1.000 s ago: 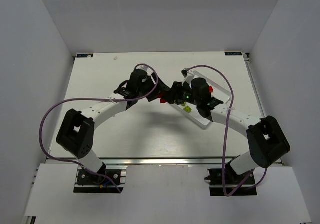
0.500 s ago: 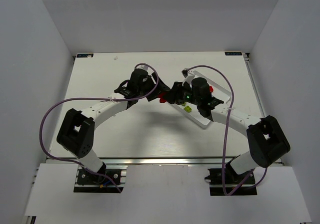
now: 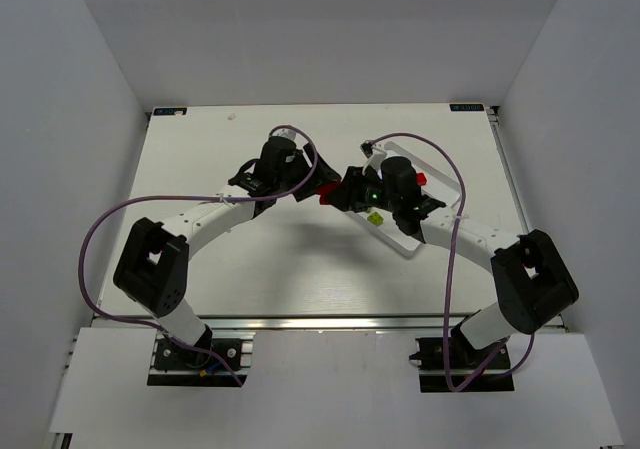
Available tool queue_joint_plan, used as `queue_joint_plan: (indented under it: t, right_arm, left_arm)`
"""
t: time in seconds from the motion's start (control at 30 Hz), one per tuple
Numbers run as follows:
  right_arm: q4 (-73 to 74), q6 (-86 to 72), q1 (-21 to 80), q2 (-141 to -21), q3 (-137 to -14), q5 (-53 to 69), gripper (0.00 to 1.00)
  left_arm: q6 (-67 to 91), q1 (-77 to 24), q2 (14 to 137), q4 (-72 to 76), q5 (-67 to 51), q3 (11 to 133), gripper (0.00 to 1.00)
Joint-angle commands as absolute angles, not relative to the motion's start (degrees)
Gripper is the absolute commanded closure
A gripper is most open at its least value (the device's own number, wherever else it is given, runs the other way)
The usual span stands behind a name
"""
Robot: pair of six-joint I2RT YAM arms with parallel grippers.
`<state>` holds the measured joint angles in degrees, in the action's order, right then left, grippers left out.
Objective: Sort the legos into containers by color
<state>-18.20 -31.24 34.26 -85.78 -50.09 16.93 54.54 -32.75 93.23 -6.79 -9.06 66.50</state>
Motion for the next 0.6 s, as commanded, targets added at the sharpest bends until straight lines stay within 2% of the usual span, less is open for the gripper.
queue_joint_plan:
  t: [0.0, 0.03, 0.13, 0.17, 0.57]
  right_arm:
    - [-20.3, -30.94, 34.19, -85.61, -50.89, 16.61, 0.56]
    - [-20.3, -31.2, 34.19, -85.61, -50.89, 16.52, 0.55]
    - [-20.04, -31.55, 34.1, -85.61, -51.15, 16.17, 0.43]
    - [-20.04, -31.64, 34.01, -85.61, -51.15, 16.17, 0.42]
    - [-20.65, -32.6, 33.49, -85.52, -50.8, 15.47, 0.48]
  left_arm:
    - [54.23, -32.87, 91.58, -5.8, -8.79, 68.03, 0.78]
    - [54.32, -32.87, 91.41, -5.71, -8.88, 67.77, 0.78]
    - [54.49, -32.87, 91.41, -5.36, -9.05, 67.59, 0.78]
    - [54.67, -32.87, 91.49, -5.27, -9.05, 67.5, 0.78]
    - [54.76, -32.87, 91.5, -4.84, -9.23, 67.15, 0.78]
